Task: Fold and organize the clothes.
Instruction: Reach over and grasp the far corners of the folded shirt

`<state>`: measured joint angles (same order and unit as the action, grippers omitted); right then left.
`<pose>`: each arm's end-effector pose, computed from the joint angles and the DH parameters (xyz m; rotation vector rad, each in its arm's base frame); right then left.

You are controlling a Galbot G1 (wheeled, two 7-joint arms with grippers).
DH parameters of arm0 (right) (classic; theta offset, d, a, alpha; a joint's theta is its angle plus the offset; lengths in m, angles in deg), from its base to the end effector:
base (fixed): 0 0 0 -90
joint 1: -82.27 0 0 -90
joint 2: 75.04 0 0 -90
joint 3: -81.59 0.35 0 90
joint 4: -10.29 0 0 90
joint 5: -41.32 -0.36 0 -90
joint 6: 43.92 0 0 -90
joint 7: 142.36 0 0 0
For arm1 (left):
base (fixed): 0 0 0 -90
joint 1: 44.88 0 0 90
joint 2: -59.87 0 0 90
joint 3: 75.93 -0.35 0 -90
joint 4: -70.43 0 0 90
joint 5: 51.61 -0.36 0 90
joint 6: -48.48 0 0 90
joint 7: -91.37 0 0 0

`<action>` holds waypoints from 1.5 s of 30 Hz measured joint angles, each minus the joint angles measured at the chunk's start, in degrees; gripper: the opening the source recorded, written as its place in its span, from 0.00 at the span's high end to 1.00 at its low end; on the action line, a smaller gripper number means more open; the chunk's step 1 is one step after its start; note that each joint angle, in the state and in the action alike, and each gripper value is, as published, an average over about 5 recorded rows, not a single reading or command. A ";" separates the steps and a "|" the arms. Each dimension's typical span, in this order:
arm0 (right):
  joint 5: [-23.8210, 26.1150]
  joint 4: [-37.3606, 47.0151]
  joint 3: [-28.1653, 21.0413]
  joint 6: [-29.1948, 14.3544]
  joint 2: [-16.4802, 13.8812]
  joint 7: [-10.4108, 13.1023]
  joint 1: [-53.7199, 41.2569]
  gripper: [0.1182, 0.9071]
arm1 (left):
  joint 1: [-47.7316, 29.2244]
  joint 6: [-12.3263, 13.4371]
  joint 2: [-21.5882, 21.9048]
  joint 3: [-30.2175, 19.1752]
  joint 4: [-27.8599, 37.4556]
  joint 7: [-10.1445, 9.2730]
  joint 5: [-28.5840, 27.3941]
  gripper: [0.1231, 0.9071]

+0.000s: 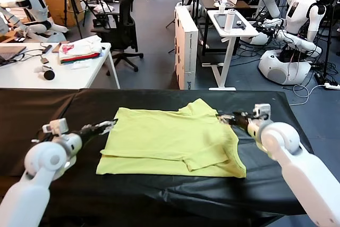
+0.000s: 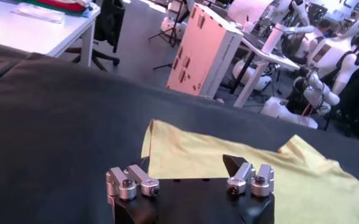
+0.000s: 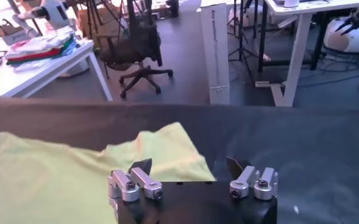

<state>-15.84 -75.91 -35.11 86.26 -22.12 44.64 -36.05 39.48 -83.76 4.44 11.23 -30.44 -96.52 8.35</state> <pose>0.4702 -0.0966 -0.1960 0.3838 -2.5172 -0.1094 0.3752 0.1456 -0.2064 -0.2794 -2.5448 0.4002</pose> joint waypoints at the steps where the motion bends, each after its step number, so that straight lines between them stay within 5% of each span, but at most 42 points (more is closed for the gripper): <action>1: 0.09 1.15 -0.60 0.06 0.24 -0.30 -0.75 0.00 | -1.23 0.00 -0.18 -0.78 1.21 0.69 -0.93 0.00; 11: 1.29 9.32 -4.84 0.80 1.74 -2.85 -5.92 0.00 | -11.09 2.29 -1.08 -7.27 15.28 11.05 -9.56 0.00; 16: 2.42 12.09 -5.26 0.38 2.82 -3.12 -6.77 0.00 | -14.58 4.69 -1.88 -9.33 21.17 14.05 -10.48 0.00; 35: 5.42 16.27 -7.96 -1.34 6.19 -3.10 -8.26 0.00 | -18.91 8.27 -4.27 -12.67 29.49 14.15 -13.10 0.00; 45: 6.78 16.13 -8.36 -1.61 6.62 -3.17 -7.65 0.22 | -18.66 8.76 -4.30 -12.69 29.90 14.19 -13.23 0.03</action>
<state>-9.05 -59.78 -43.46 84.65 -15.50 41.47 -43.70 20.81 -75.01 0.14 -1.46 -0.54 -82.33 -4.88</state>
